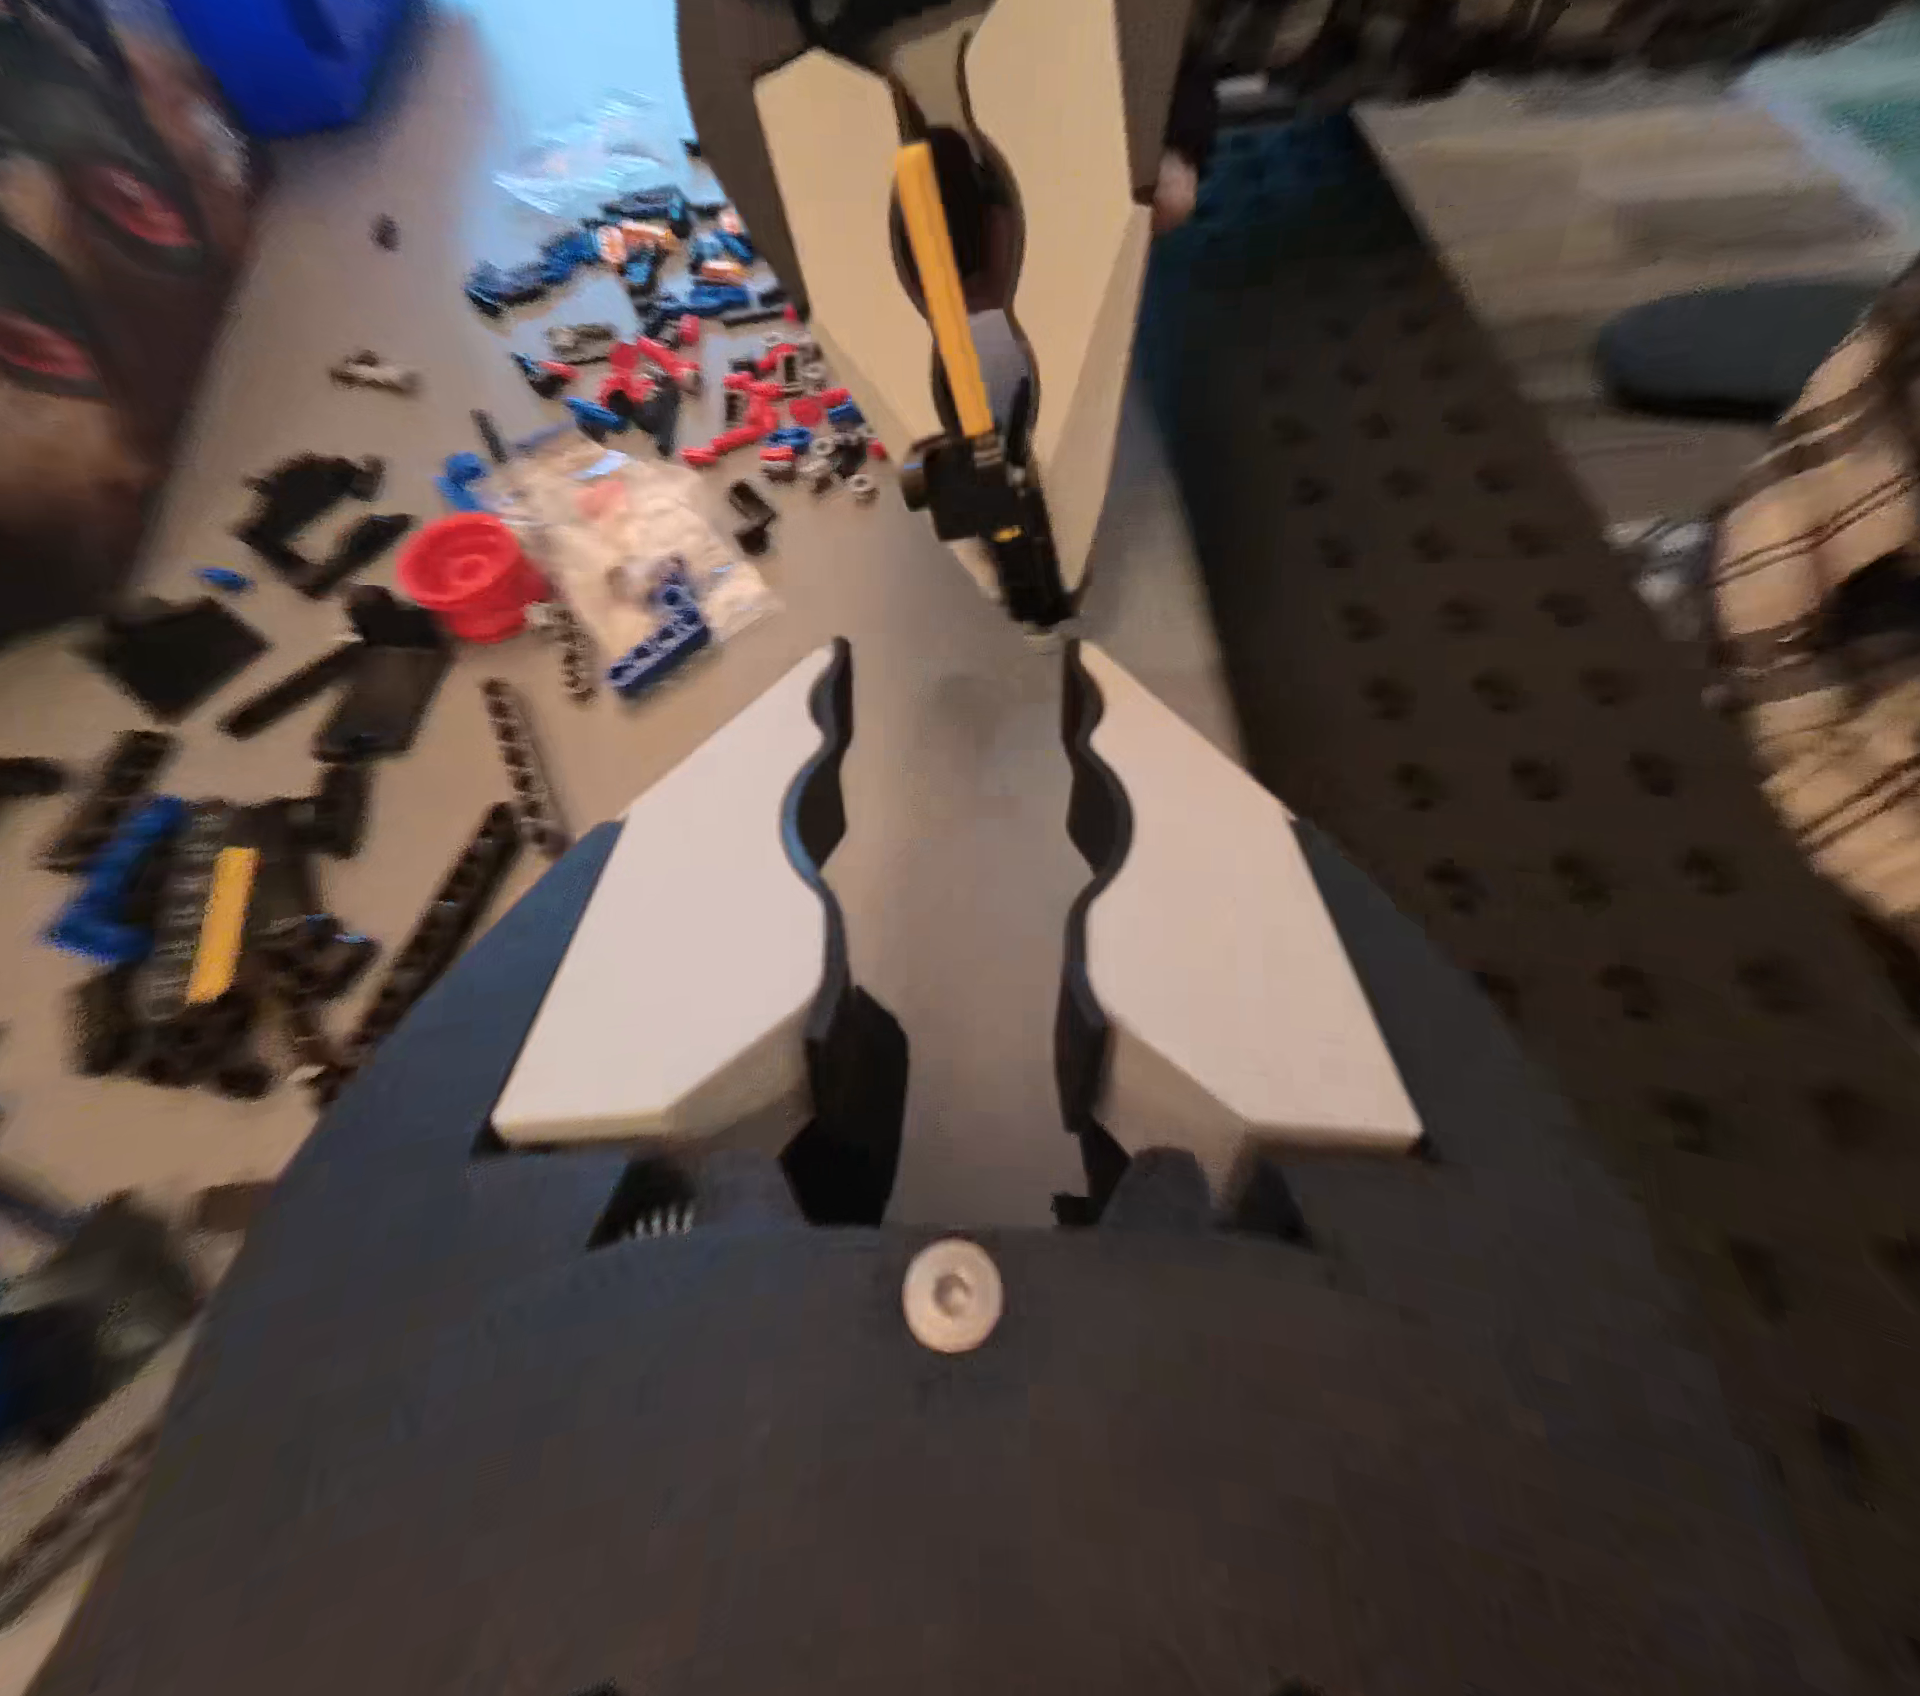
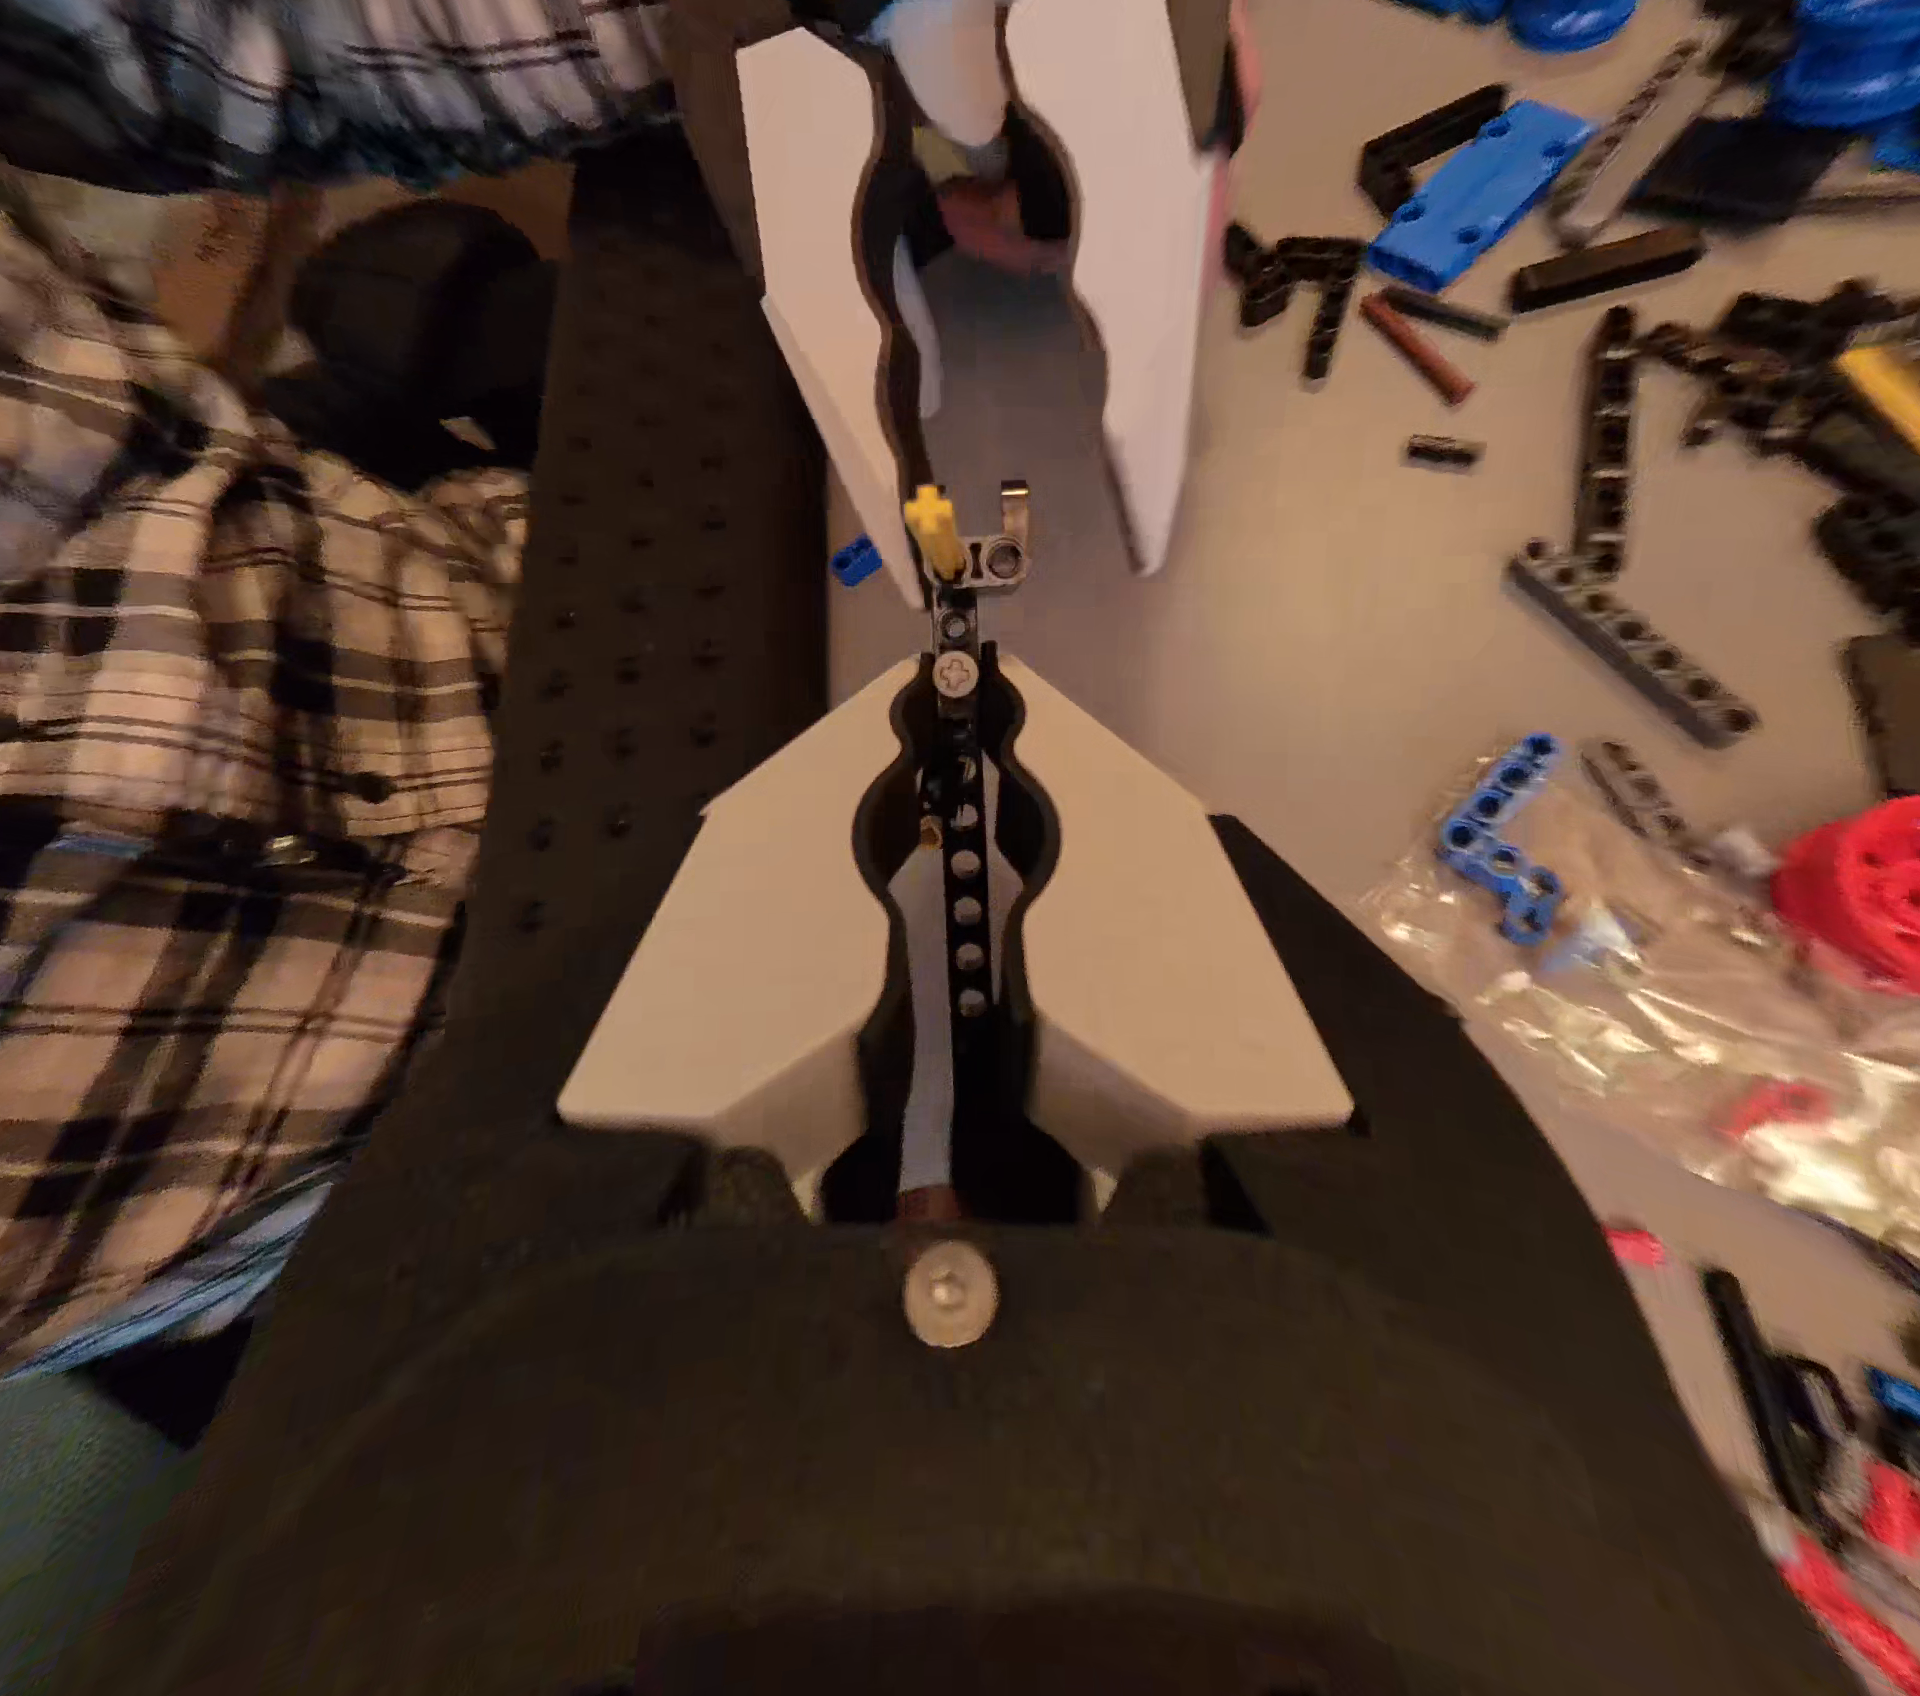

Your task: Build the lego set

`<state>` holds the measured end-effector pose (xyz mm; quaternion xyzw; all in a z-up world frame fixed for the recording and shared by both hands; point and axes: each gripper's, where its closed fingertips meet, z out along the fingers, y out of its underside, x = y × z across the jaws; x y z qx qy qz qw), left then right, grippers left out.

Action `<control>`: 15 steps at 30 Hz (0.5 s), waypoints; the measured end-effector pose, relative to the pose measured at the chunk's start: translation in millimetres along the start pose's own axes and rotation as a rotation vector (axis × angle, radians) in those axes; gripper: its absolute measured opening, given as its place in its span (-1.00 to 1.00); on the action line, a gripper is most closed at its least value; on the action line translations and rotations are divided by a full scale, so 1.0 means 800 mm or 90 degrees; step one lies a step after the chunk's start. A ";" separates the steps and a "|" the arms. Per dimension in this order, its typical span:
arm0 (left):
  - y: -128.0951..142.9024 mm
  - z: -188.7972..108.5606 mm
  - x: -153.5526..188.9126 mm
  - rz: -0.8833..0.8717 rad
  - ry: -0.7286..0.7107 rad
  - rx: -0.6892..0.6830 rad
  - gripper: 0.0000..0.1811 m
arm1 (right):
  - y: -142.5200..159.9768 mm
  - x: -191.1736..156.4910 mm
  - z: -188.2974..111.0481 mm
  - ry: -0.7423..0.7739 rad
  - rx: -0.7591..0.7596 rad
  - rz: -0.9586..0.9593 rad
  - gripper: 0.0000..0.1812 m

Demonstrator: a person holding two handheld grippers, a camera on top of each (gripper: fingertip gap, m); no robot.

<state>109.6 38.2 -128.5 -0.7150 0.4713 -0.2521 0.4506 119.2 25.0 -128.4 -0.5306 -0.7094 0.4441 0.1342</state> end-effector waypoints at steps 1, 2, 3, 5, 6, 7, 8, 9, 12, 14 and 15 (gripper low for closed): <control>0.000 -0.002 -0.004 0.057 -0.035 -0.012 -0.48 | 0.002 -0.003 0.002 -0.032 -0.004 0.015 -0.93; -0.001 -0.005 -0.011 0.120 -0.084 -0.024 -0.43 | 0.003 -0.002 0.003 -0.048 -0.010 0.025 -0.93; -0.004 -0.007 -0.012 0.182 -0.114 -0.034 -0.39 | 0.007 -0.002 0.004 -0.067 -0.021 0.033 -0.93; -0.010 -0.007 -0.010 0.287 -0.161 -0.057 -0.34 | 0.009 -0.004 0.007 -0.106 -0.035 0.044 -0.93; -0.011 -0.005 -0.009 0.326 -0.179 -0.070 -0.35 | 0.010 -0.005 0.009 -0.122 -0.044 0.051 -0.93; -0.010 -0.001 -0.006 0.355 -0.184 -0.080 -0.34 | 0.012 -0.007 0.011 -0.141 -0.055 0.056 -0.93; -0.008 0.003 -0.003 0.381 -0.188 -0.089 -0.40 | 0.014 -0.008 0.013 -0.154 -0.069 0.060 -0.93; -0.004 0.006 -0.002 0.408 -0.192 -0.104 -0.45 | 0.016 -0.008 0.016 -0.166 -0.083 0.064 -0.93; 0.011 0.016 0.000 0.412 -0.184 -0.135 -0.57 | 0.022 -0.007 0.020 -0.195 -0.115 0.076 -0.93; 0.016 0.016 0.001 0.387 -0.168 -0.141 -0.57 | 0.025 -0.008 0.024 -0.209 -0.128 0.076 -0.93; 0.019 0.015 -0.002 0.376 -0.171 -0.142 -0.57 | 0.024 -0.006 0.026 -0.203 -0.127 0.076 -0.92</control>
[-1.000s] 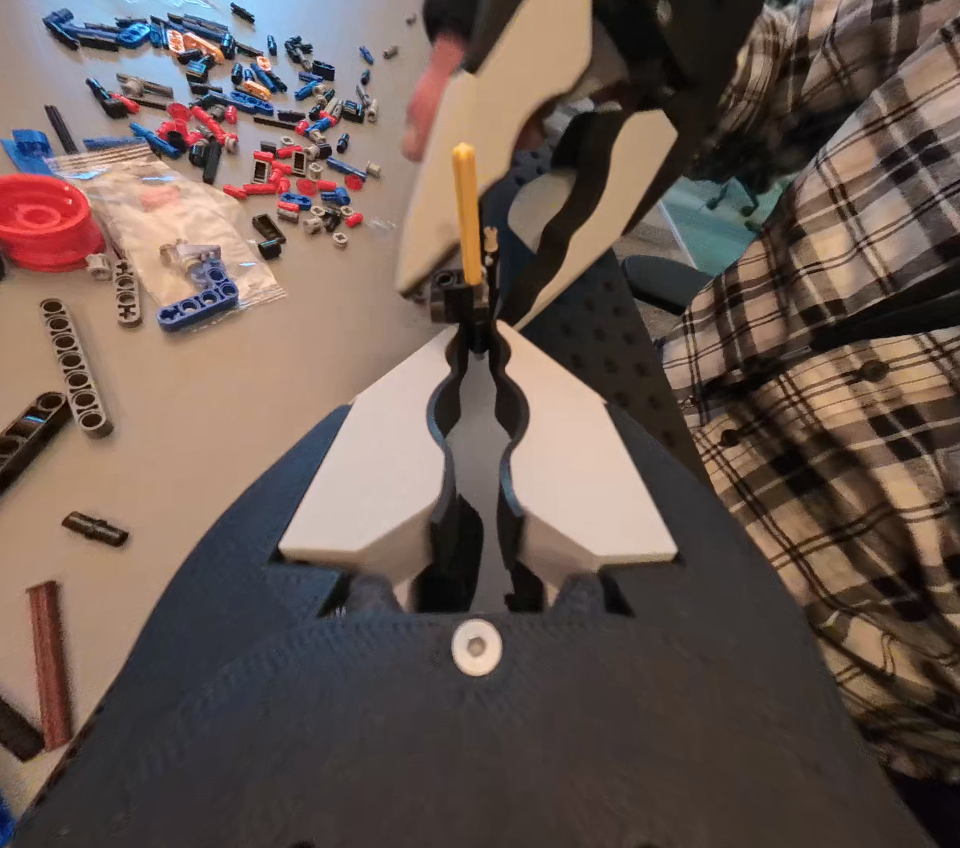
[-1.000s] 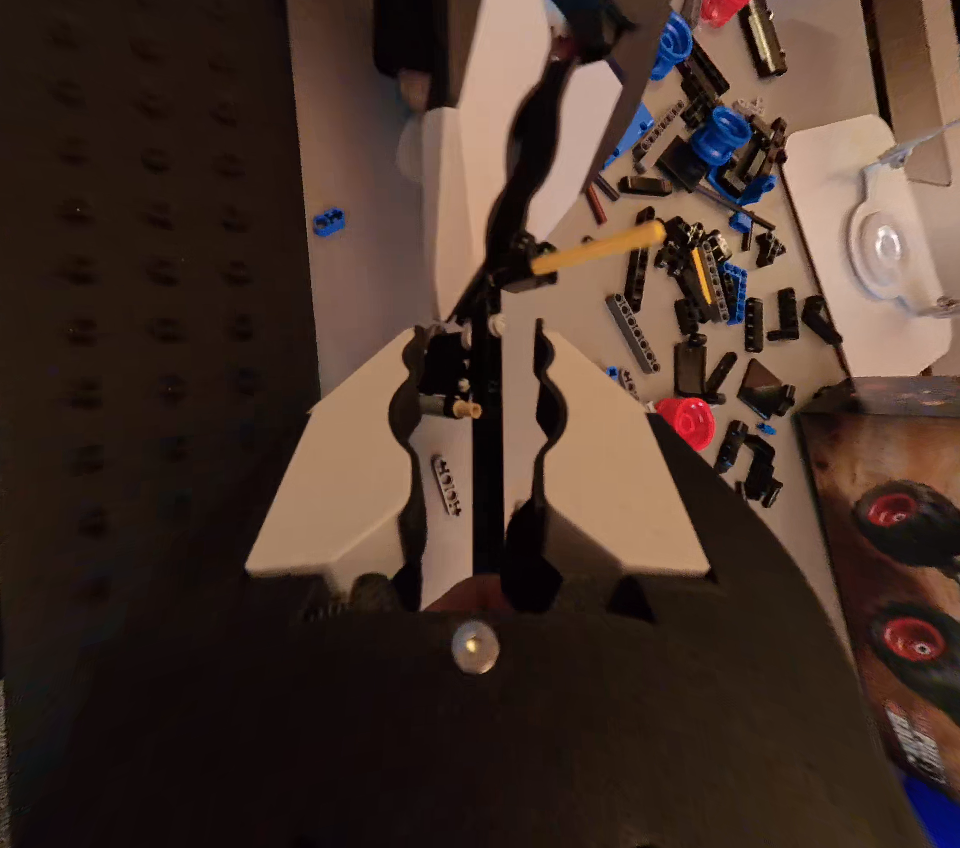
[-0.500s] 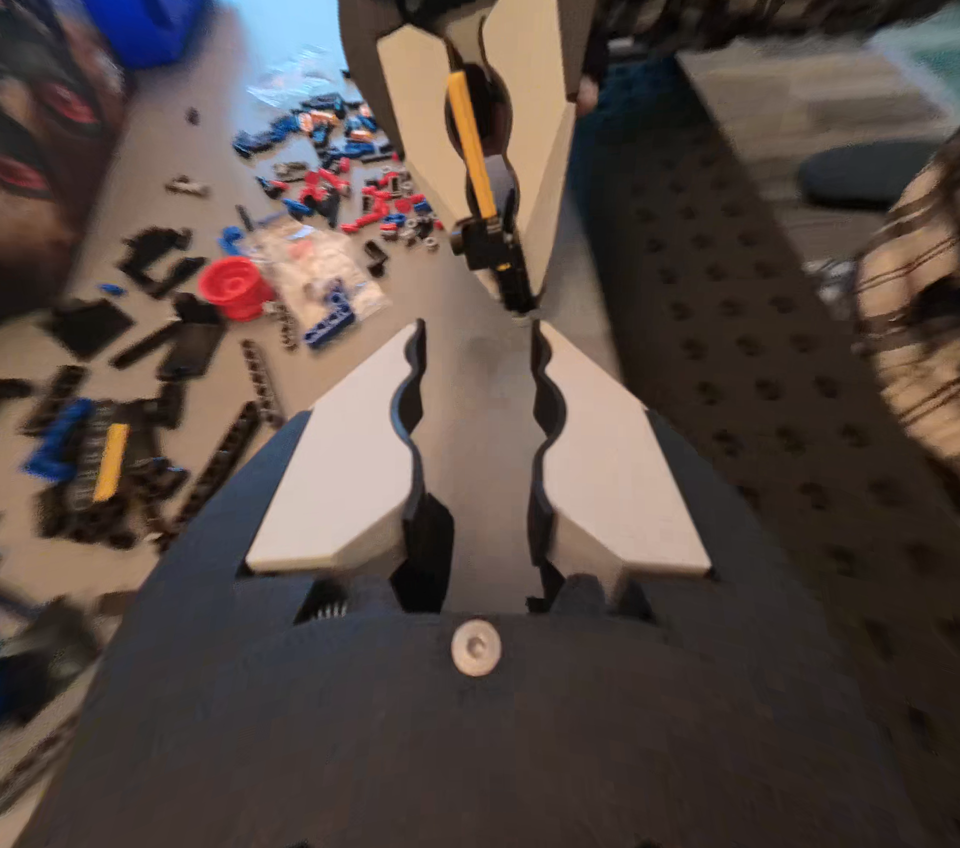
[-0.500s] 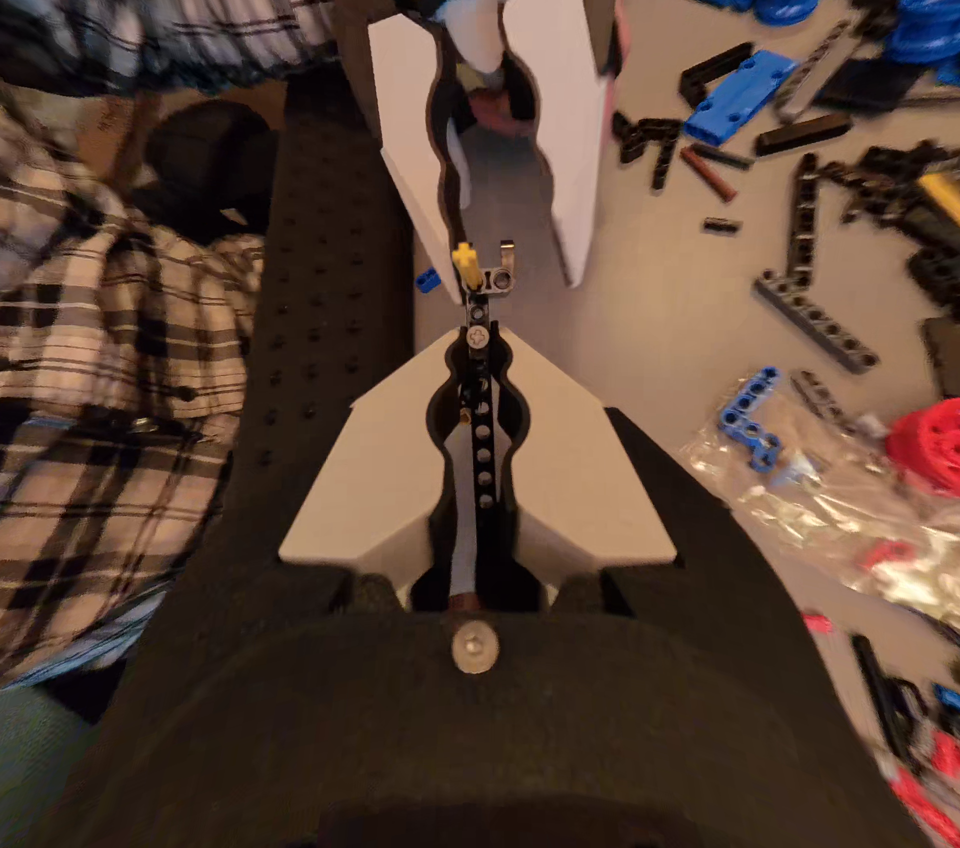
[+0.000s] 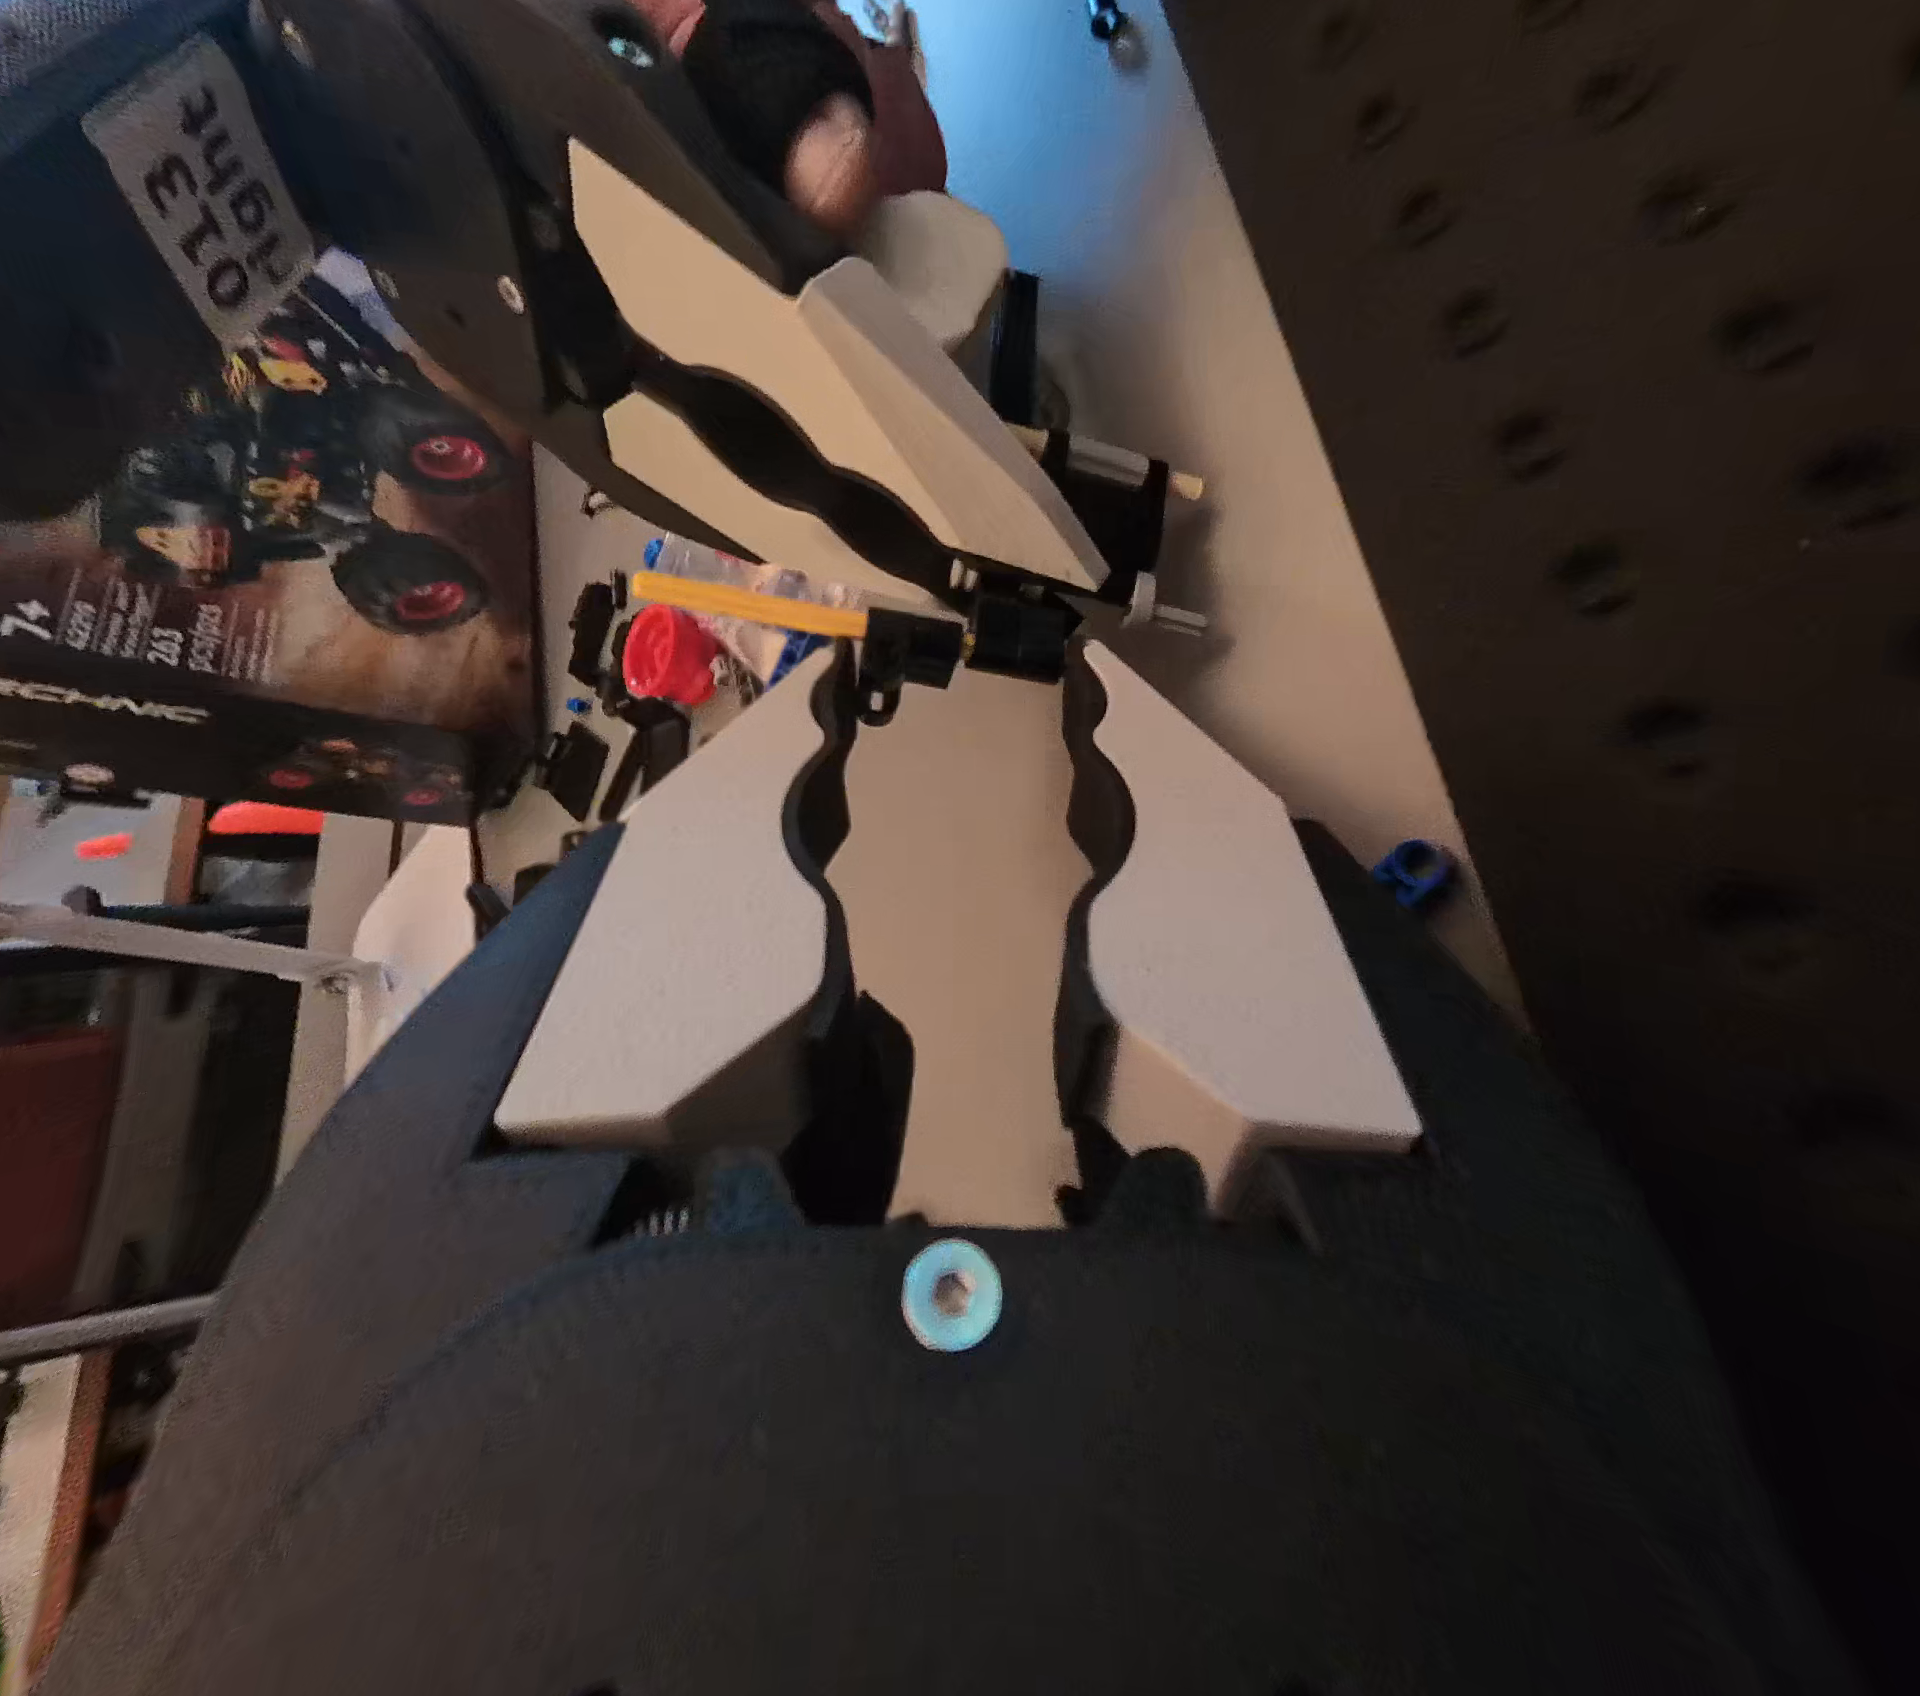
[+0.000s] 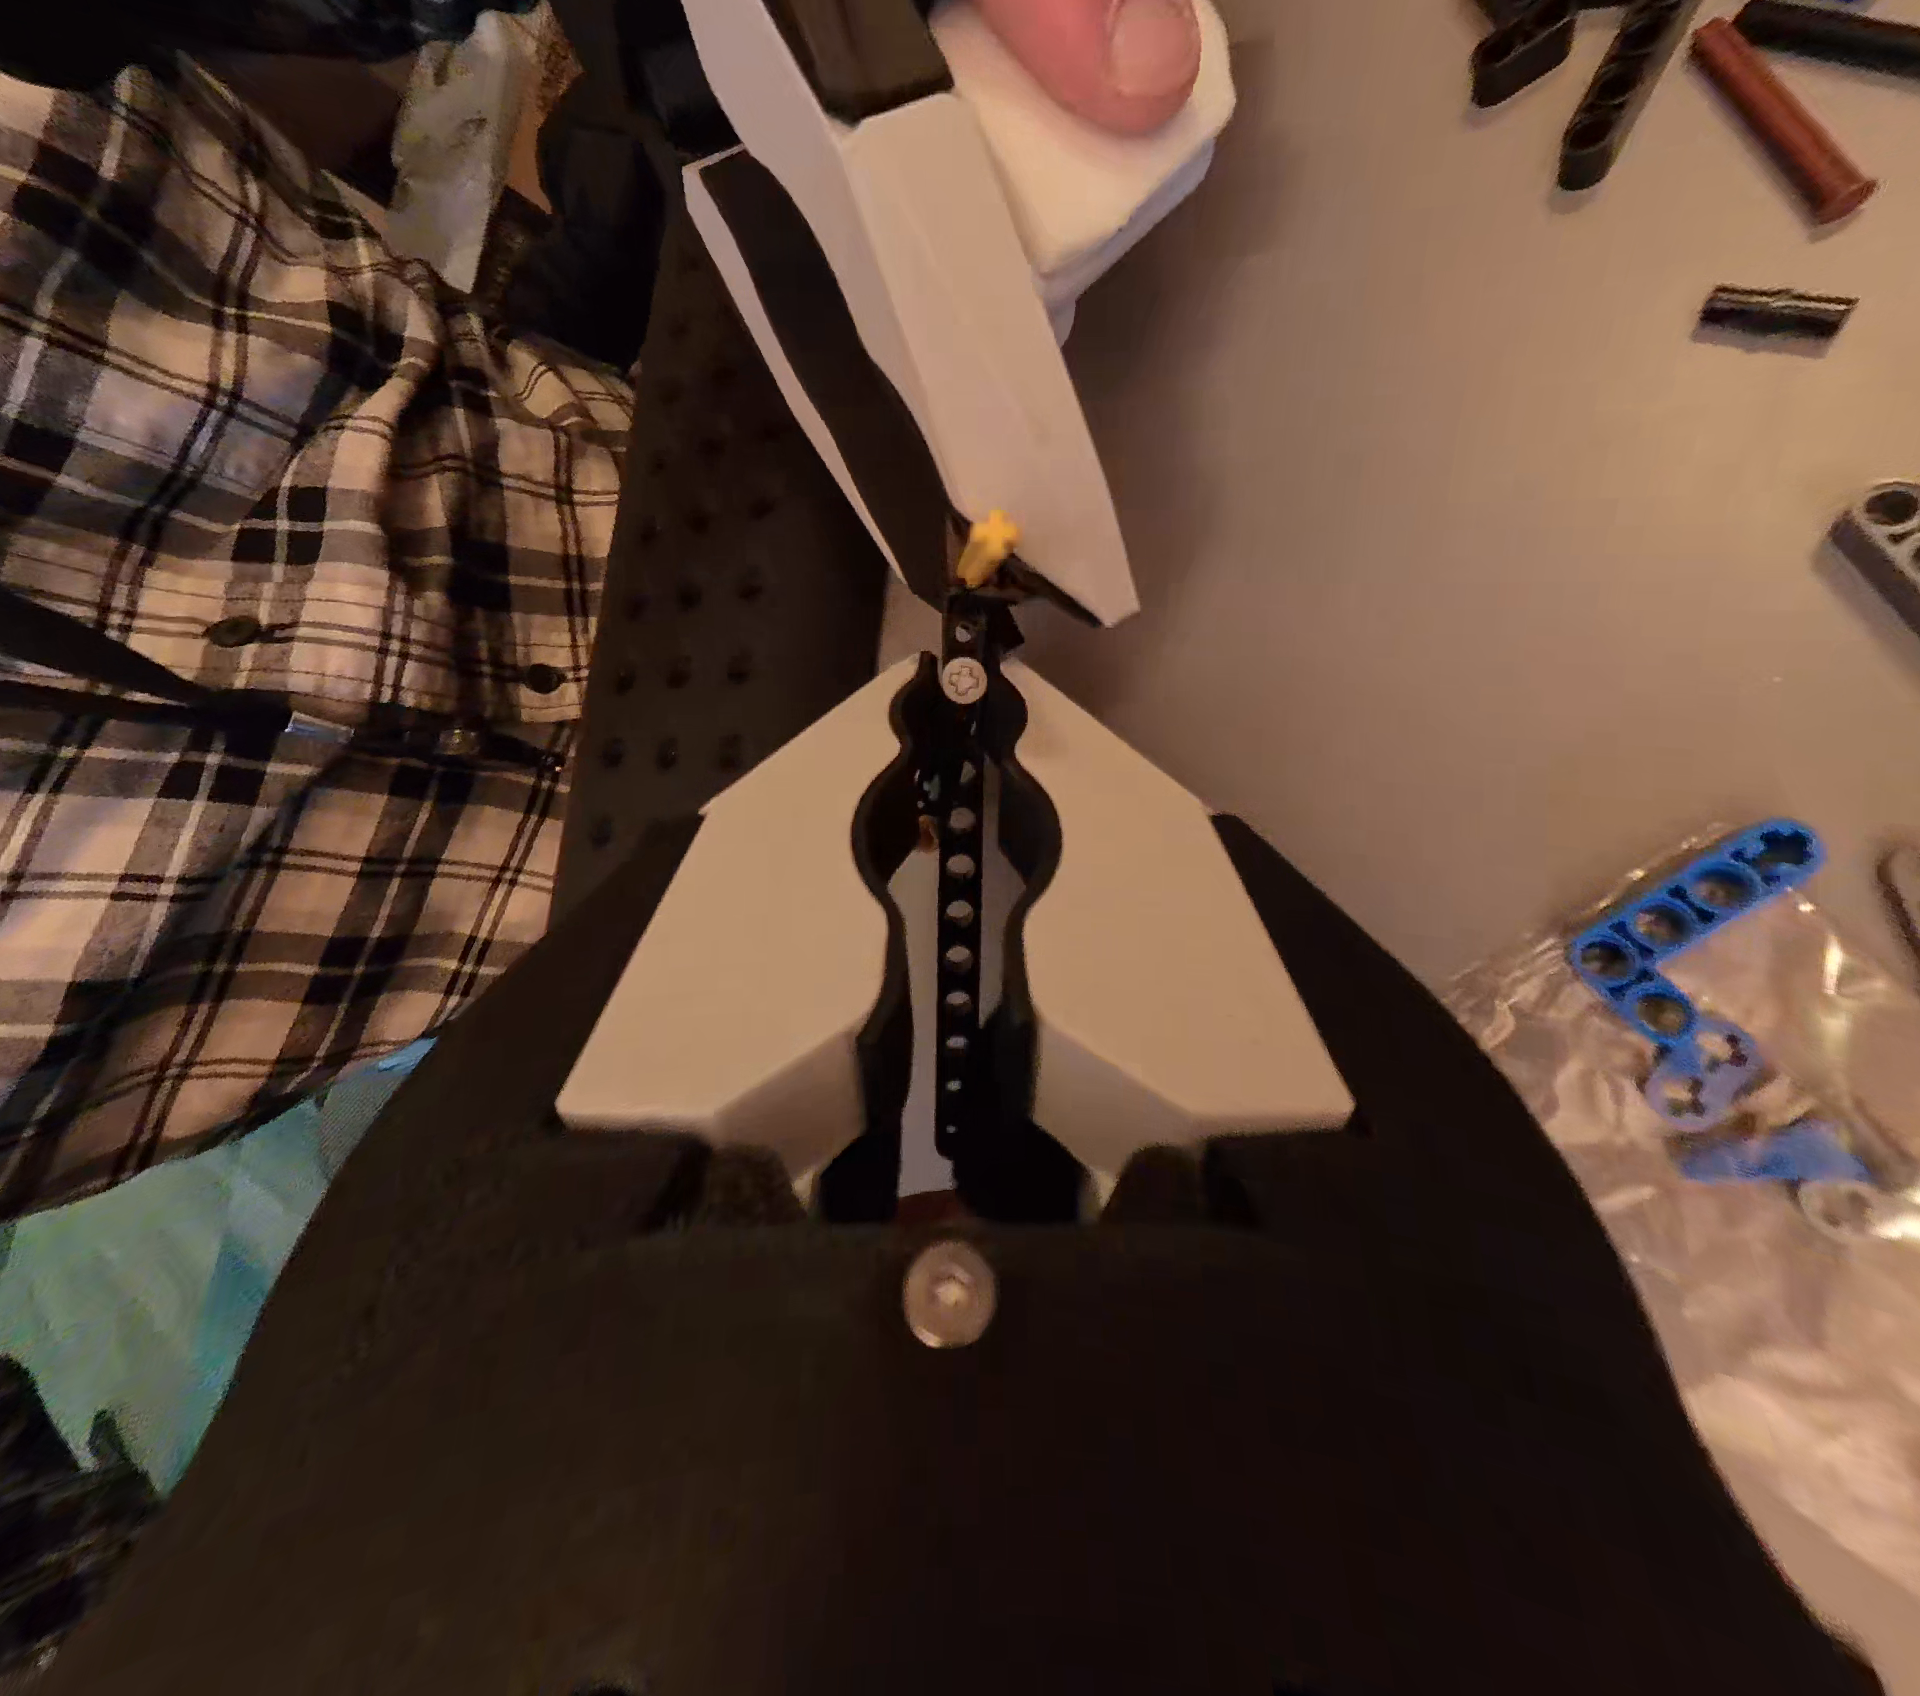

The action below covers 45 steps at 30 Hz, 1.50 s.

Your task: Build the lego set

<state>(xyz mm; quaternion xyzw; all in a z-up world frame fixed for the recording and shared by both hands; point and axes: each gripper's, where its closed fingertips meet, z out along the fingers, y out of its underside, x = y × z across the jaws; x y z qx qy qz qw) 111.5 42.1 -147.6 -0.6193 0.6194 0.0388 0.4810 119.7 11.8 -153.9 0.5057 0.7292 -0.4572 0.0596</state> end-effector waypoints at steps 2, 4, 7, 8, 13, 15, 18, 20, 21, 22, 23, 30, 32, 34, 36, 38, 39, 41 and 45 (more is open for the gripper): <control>0.009 -0.001 -0.003 -0.043 0.008 -0.004 -0.58 | -0.006 0.009 0.000 0.037 0.015 -0.008 -0.89; 0.016 -0.003 -0.010 -0.086 0.006 0.001 -0.58 | -0.014 0.014 -0.005 0.077 0.041 -0.022 -0.80; 0.021 -0.007 -0.020 -0.158 0.002 0.014 -0.58 | -0.023 0.017 -0.017 0.146 0.074 -0.069 -0.63; 0.019 -0.009 -0.025 -0.192 0.003 0.029 -0.58 | -0.030 0.016 -0.023 0.172 0.099 -0.090 -0.62; 0.018 -0.017 -0.039 -0.298 0.011 0.075 -0.58 | -0.035 0.014 -0.038 0.340 0.091 -0.219 -0.49; 0.013 -0.020 -0.044 -0.329 0.016 0.100 -0.58 | -0.036 0.017 -0.038 0.403 0.077 -0.255 -0.50; 0.008 -0.024 -0.047 -0.358 0.023 0.125 -0.58 | -0.035 0.028 -0.036 0.480 0.048 -0.291 -0.60; 0.007 -0.027 -0.050 -0.374 0.024 0.140 -0.58 | -0.039 0.028 -0.037 0.491 0.072 -0.295 -0.61; 0.005 -0.029 -0.052 -0.385 0.025 0.154 -0.58 | -0.043 0.026 -0.039 0.486 0.095 -0.293 -0.61; 0.004 -0.031 -0.054 -0.398 0.030 0.163 -0.58 | -0.047 0.024 -0.040 0.478 0.121 -0.289 -0.61; 0.003 -0.032 -0.053 -0.409 0.041 0.171 -0.58 | -0.049 0.020 -0.041 0.463 0.139 -0.280 -0.61; 0.001 -0.027 -0.042 -0.392 0.059 0.160 -0.48 | -0.051 0.013 -0.040 0.405 0.203 -0.265 -0.61; 0.001 -0.026 -0.042 -0.379 0.052 0.157 -0.57 | -0.048 0.011 -0.036 0.393 0.199 -0.267 -0.62; 0.001 -0.026 -0.040 -0.374 0.058 0.155 -0.57 | -0.045 0.011 -0.033 0.388 0.192 -0.266 -0.62; 0.000 -0.028 -0.041 -0.371 0.056 0.160 -0.57 | -0.046 0.010 -0.033 0.380 0.199 -0.263 -0.62; -0.002 -0.031 -0.041 -0.358 0.052 0.162 -0.58 | -0.046 0.006 -0.033 0.371 0.205 -0.264 -0.62; -0.003 -0.032 -0.042 -0.345 0.045 0.161 -0.58 | -0.047 0.006 -0.034 0.367 0.208 -0.263 -0.62; -0.006 -0.033 -0.041 -0.330 0.040 0.158 -0.59 | -0.046 0.003 -0.033 0.357 0.209 -0.263 -0.62; -0.010 -0.034 -0.038 -0.302 0.031 0.150 -0.62 | -0.043 -0.001 -0.033 0.335 0.216 -0.259 -0.62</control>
